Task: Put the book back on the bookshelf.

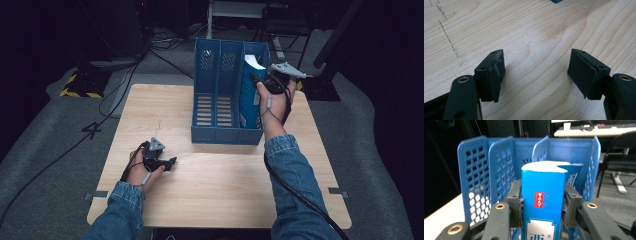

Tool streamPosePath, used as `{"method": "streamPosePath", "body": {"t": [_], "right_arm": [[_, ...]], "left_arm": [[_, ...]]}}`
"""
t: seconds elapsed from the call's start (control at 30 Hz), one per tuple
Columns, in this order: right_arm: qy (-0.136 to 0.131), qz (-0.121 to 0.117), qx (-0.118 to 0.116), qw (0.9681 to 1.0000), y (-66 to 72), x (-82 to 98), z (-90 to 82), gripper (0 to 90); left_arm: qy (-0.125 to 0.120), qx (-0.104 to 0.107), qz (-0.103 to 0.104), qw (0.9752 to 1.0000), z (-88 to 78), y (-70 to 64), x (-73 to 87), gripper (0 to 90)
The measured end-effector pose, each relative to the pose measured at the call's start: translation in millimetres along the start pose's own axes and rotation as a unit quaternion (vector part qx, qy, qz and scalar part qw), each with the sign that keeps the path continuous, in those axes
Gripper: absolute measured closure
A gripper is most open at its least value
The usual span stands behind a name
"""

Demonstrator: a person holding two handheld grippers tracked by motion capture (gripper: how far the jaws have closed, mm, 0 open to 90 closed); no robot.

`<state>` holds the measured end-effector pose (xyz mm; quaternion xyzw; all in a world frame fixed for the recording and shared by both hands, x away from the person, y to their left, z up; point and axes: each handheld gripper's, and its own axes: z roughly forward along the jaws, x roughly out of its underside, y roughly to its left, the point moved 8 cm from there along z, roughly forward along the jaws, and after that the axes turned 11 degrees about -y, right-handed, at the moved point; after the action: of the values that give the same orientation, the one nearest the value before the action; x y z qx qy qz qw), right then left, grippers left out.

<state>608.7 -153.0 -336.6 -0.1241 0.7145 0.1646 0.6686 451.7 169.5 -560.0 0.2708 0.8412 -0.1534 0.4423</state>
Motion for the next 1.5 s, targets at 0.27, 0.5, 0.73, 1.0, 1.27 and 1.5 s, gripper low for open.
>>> {"method": "streamPosePath", "body": {"t": [0.27,0.5,0.73,1.0,1.27,1.5], "right_arm": [[0.086,-0.021,0.018,0.9959,-0.3,1.5,-20.4,54.8],[0.182,0.001,0.022,0.9830,-4.6,-5.2,-14.1,40.7],[0.298,-0.047,0.046,0.9522,-5.0,-14.8,9.1,42.3],[0.357,-0.004,0.061,0.9320,0.0,0.4,34.7,49.7],[0.331,-0.023,0.058,0.9417,2.8,-5.4,37.8,59.9],[0.269,-0.011,0.081,0.9596,-4.8,-30.0,53.7,59.9]], "left_arm": [[-0.001,0.000,0.000,1.0000,0.0,-0.1,0.0,29.9],[-0.002,0.000,0.000,1.0000,0.1,-0.2,0.0,29.9],[-0.003,-0.001,0.000,1.0000,0.2,-0.2,-0.1,29.9],[-0.002,-0.001,0.001,1.0000,-0.4,-0.7,0.3,29.8],[-0.002,-0.001,0.001,1.0000,-0.8,-1.0,0.5,29.8],[-0.004,-0.001,0.000,1.0000,-0.7,-1.4,0.6,29.8]]}}
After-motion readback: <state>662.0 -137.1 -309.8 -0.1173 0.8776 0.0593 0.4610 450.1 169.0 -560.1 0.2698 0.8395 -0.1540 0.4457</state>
